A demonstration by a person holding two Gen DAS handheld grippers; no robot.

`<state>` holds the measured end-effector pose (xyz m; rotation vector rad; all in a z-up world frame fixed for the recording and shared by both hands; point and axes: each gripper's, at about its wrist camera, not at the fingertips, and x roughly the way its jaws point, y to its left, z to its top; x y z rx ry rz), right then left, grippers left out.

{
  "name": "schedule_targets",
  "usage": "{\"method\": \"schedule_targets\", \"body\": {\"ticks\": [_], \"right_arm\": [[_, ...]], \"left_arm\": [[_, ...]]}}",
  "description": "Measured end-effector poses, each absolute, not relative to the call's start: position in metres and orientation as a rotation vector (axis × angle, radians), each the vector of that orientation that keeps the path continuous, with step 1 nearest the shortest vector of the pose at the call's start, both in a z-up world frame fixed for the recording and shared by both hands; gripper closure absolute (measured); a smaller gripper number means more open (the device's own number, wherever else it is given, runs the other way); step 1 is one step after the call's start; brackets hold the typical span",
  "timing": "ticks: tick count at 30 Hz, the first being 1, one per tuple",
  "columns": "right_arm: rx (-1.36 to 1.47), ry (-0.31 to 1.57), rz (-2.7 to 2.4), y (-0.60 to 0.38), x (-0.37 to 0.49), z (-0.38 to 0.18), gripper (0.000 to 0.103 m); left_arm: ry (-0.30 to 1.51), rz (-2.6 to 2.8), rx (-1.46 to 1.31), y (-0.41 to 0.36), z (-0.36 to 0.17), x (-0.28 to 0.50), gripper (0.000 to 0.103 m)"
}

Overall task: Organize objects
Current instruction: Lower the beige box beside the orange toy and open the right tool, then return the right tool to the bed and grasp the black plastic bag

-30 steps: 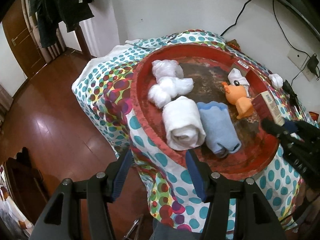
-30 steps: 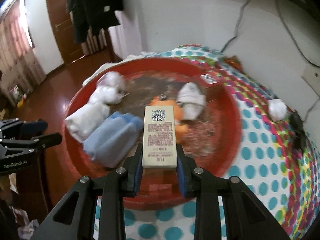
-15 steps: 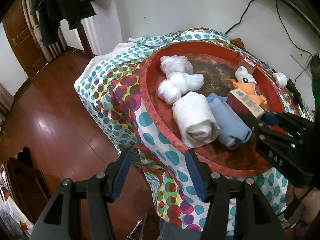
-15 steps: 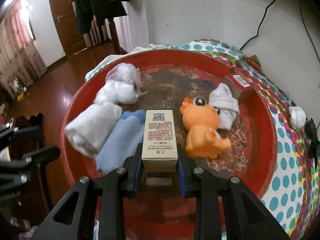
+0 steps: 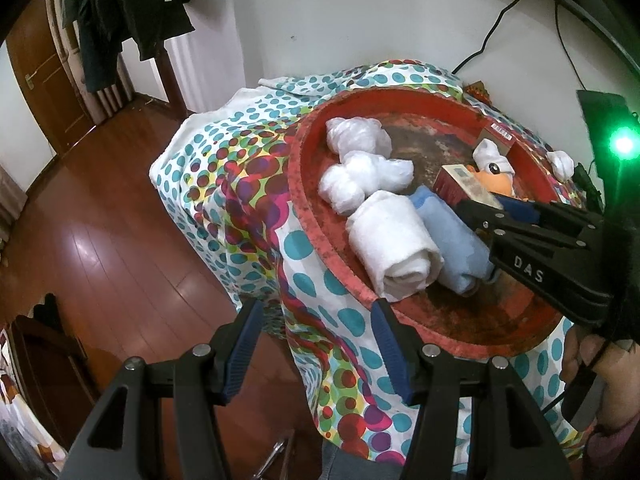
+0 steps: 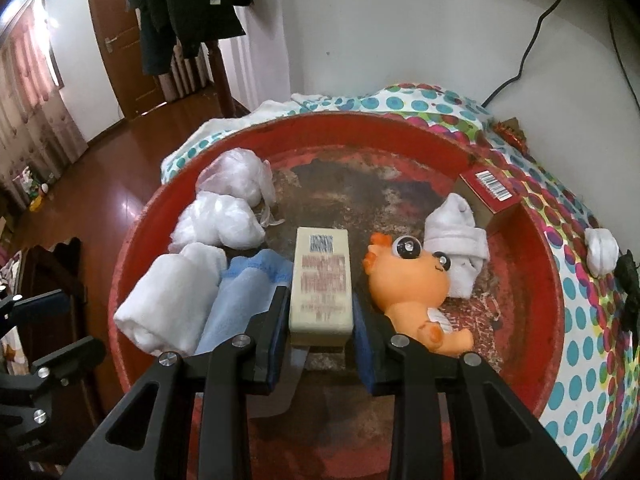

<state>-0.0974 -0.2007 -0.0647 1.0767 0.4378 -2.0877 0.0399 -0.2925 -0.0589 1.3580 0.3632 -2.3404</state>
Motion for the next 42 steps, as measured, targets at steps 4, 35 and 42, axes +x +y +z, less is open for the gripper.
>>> {"method": "schedule_targets", "body": {"ticks": [4, 35, 42], "right_arm": [[1.052, 0.427, -2.091, -0.193, -0.093, -0.056, 0.062], [1.120, 0.093, -2.561, 0.066, -0.226, -0.034, 0.058], [1.152, 0.046, -2.632, 0.093, -0.298, -0.037, 0.044]], "left_arm": [[0.348, -2.337, 1.367, -0.288, -0.058, 0.038, 0.045], [0.056, -2.481, 1.479, -0.174, -0.047, -0.015, 0.045], [0.008, -2.516, 1.515, -0.151, -0.049, -0.040, 0.045]]}}
